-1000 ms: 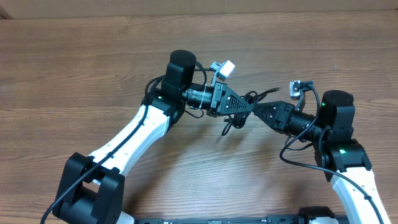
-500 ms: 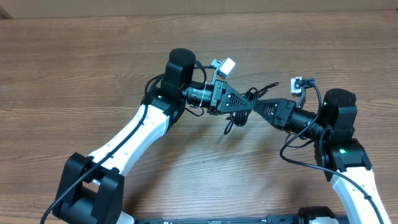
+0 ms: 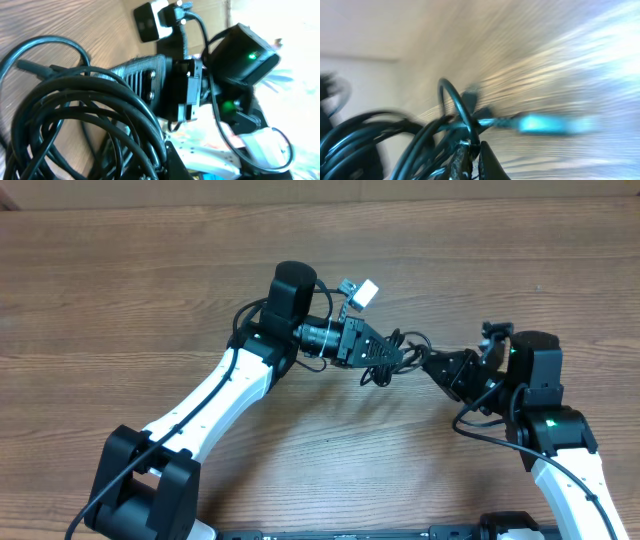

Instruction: Untangle cables

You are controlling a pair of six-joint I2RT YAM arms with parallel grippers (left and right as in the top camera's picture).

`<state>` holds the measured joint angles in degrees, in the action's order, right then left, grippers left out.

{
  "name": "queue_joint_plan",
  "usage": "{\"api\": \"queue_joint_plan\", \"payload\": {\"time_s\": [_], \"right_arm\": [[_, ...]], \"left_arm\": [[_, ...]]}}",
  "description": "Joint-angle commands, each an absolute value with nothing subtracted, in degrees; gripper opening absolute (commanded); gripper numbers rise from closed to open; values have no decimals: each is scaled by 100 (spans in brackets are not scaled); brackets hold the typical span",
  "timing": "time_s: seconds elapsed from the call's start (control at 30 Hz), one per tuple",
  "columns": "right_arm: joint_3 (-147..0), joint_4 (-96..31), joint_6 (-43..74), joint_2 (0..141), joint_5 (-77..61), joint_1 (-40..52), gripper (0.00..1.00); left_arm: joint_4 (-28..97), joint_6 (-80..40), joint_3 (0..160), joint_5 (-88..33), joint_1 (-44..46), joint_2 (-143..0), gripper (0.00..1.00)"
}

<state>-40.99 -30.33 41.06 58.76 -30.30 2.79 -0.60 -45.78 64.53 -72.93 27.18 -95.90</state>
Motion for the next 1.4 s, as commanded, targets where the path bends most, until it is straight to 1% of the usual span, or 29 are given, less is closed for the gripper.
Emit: {"api": "queue_joint_plan", "payload": {"time_s": [0.0, 0.17, 0.3, 0.37, 0.43, 0.53, 0.57, 0.63, 0.67, 0.73, 0.8, 0.9, 0.93, 1.0, 1.07, 1.2, 1.37], "right_arm": [[-4165, -3280, 4001, 5863, -1479, 263, 4], [-4165, -3479, 4003, 5863, -982, 259, 4], [-4165, -3612, 3977, 5863, -845, 259, 4], [-4165, -3627, 3813, 5863, -991, 259, 4], [-4165, -3605, 3382, 5863, -1579, 261, 4], [-4165, -3597, 2475, 5865, -2823, 261, 27], [-4165, -3623, 2204, 5865, -3194, 261, 36], [-4165, -3658, 1876, 5865, -3660, 261, 47], [-4165, -3658, 1798, 5865, -3822, 261, 49], [-4165, -3605, 1774, 5865, -4095, 261, 49], [-4165, -3531, 2027, 5865, -4128, 261, 49], [-4165, -3479, 2727, 5865, -4128, 261, 46], [-4165, -3483, 2875, 5865, -4128, 261, 43], [-4165, -3483, 3017, 5865, -4132, 261, 42], [-4165, -3479, 2679, 5865, -4257, 276, 44], [-4165, -3518, 1575, 5865, -4060, 423, 54], [-4165, -3378, 1450, 5865, -3557, 578, 53]], "left_arm": [[576, -3437, 6508, -6997, 2576, -9480, 4], [1643, -2683, 6508, -6337, 2432, -9480, 4], [2025, -2434, 6508, -6252, 2318, -9480, 4], [2034, -2432, 6508, -6230, 2300, -9480, 4], [2034, -2464, 6508, -6123, 2300, -9480, 4], [2032, -2971, 6508, -6064, 2298, -9480, 4], [2025, -3245, 6508, -6066, 2298, -9480, 4], [2010, -3732, 6508, -6095, 2298, -9480, 4], [2010, -3911, 6508, -6108, 2298, -9480, 4], [2008, -4366, 6508, -6132, 2298, -9480, 4], [2010, -4665, 6508, -6213, 2300, -9480, 4], [2008, -5245, 6508, -6379, 2300, -9480, 4], [1999, -5428, 6508, -6407, 2298, -9480, 4], [1933, -5837, 6508, -6412, 2292, -9480, 4], [1898, -6237, 6508, -6414, 2290, -9480, 4], [1900, -6324, 6508, -6405, 2290, -9480, 4], [1900, -6302, 6508, -6396, 2290, -9480, 4]]}}
